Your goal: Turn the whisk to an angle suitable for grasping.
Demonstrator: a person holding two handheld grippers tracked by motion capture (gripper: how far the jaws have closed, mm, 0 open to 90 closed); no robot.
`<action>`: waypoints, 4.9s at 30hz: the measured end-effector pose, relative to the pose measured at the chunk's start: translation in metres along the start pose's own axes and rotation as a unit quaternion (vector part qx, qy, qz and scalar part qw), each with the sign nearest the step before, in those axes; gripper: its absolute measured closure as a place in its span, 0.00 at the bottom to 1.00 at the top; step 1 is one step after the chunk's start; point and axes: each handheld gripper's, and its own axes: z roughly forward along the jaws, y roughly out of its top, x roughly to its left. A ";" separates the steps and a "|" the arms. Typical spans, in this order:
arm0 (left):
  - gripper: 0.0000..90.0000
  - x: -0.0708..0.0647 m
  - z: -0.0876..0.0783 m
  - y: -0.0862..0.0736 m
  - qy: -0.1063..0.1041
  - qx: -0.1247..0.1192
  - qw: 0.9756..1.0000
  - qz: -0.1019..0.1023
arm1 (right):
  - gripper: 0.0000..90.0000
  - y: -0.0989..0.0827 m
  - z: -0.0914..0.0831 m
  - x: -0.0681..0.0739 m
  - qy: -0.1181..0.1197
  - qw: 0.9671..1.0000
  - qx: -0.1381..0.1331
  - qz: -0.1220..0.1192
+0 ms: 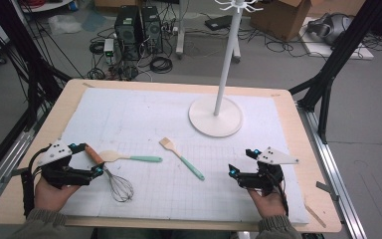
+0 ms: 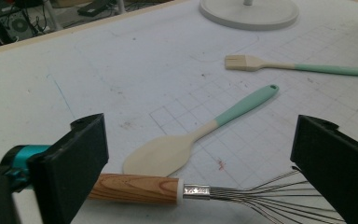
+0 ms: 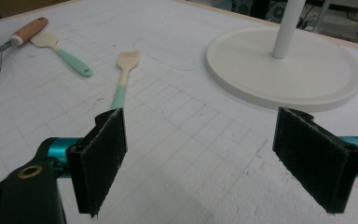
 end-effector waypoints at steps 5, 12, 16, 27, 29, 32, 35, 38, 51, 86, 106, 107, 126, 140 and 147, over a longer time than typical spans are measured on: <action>0.20 0.001 -0.003 -0.001 -0.013 0.004 1.000 0.000 | 0.18 0.001 0.002 0.001 0.004 1.000 0.002 0.000; 0.41 0.000 -0.007 -0.003 -0.034 0.012 0.999 0.009 | 0.18 0.002 0.006 0.002 0.006 1.000 0.001 -0.003; 0.53 0.000 -0.008 -0.003 -0.044 0.021 0.999 0.012 | 0.18 0.002 0.005 0.001 0.005 1.000 0.001 -0.001; 0.88 0.002 -0.009 -0.006 -0.080 0.062 0.995 0.022 | 0.18 0.003 -0.001 0.001 0.002 1.000 -0.003 0.005; 0.93 0.003 -0.009 -0.007 -0.090 0.076 0.993 0.028 | 0.18 0.003 -0.001 0.001 0.002 1.000 -0.002 0.003; 0.96 0.003 -0.008 -0.009 -0.102 0.087 0.990 0.030 | 0.18 0.003 0.000 0.001 0.002 1.000 -0.005 0.001; 0.98 0.002 -0.007 -0.012 -0.110 0.100 0.988 0.031 | 0.18 0.003 0.000 0.001 0.003 1.000 -0.003 0.004; 0.98 0.001 -0.005 -0.015 -0.113 0.107 0.987 0.031 | 0.18 0.003 0.000 0.001 0.003 1.000 -0.004 0.003; 0.99 -0.004 0.006 -0.024 -0.136 0.143 0.980 0.039 | 0.18 0.003 -0.002 0.001 0.000 1.000 -0.010 0.002; 0.98 -0.009 0.029 -0.024 -0.155 0.172 0.972 0.044 | 0.18 0.004 -0.004 0.001 -0.004 1.000 -0.019 0.001; 0.98 -0.005 0.030 -0.027 -0.146 0.180 0.972 0.039 | 0.18 0.004 -0.004 0.001 -0.004 1.000 -0.020 0.002; 0.98 -0.005 0.031 -0.027 -0.145 0.180 0.972 0.037 | 0.18 0.004 -0.004 0.001 -0.004 1.000 -0.020 0.002; 0.98 -0.007 0.036 -0.026 -0.141 0.188 0.971 0.038 | 0.18 0.004 -0.004 0.001 -0.004 1.000 -0.020 0.002; 0.97 -0.013 0.049 -0.018 -0.148 0.188 0.970 0.041 | 0.18 0.004 -0.004 0.001 -0.005 1.000 -0.020 0.004; 0.96 -0.016 0.057 -0.012 -0.151 0.185 0.970 0.040 | 0.18 0.004 -0.004 0.000 -0.005 1.000 -0.021 0.004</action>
